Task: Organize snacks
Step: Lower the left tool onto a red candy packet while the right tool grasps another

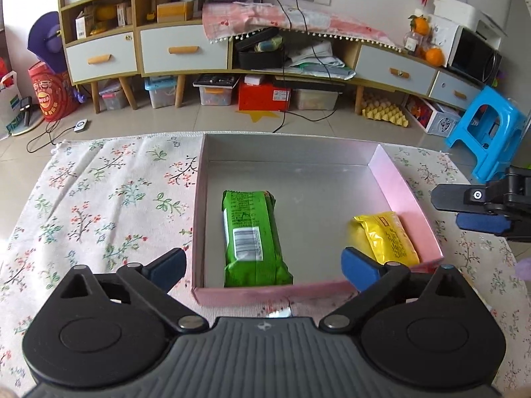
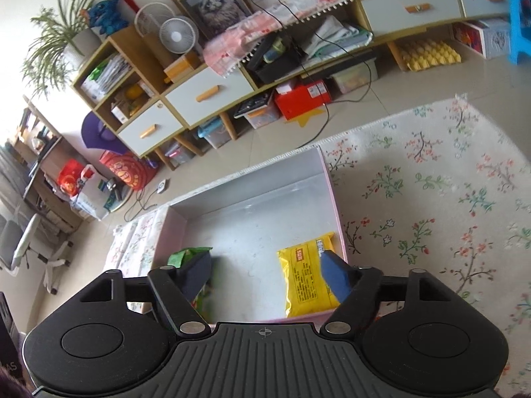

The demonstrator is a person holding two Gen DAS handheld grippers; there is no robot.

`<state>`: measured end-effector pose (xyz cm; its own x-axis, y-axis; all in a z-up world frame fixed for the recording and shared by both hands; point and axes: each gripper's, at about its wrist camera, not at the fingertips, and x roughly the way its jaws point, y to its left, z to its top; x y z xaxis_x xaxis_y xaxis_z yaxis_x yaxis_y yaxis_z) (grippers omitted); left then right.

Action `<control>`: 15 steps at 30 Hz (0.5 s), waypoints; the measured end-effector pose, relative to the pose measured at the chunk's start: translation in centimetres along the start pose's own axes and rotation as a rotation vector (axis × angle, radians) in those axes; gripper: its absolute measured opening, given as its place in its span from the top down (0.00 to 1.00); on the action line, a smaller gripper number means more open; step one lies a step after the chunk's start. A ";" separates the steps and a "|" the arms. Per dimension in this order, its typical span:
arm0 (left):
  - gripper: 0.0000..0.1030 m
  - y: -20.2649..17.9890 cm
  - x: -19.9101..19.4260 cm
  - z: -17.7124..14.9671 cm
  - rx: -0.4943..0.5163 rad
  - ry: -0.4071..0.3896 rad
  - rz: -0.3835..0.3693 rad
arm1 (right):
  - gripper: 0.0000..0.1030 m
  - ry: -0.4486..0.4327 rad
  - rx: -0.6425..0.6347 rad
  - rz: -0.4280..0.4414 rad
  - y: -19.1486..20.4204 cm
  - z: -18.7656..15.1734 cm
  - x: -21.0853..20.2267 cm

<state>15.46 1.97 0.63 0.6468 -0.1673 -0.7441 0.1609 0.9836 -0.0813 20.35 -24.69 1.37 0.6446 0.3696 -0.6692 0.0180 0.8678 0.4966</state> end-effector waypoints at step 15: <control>0.00 0.4 -3.3 -2.8 -0.050 0.025 0.032 | 0.20 0.074 -0.063 -0.120 0.2 -1.8 -3.0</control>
<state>11.34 3.14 1.23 0.6322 -0.1343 -0.7631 0.1024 0.9907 -0.0895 17.01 -24.98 2.47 0.5829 0.2836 -0.7615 0.0419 0.9254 0.3768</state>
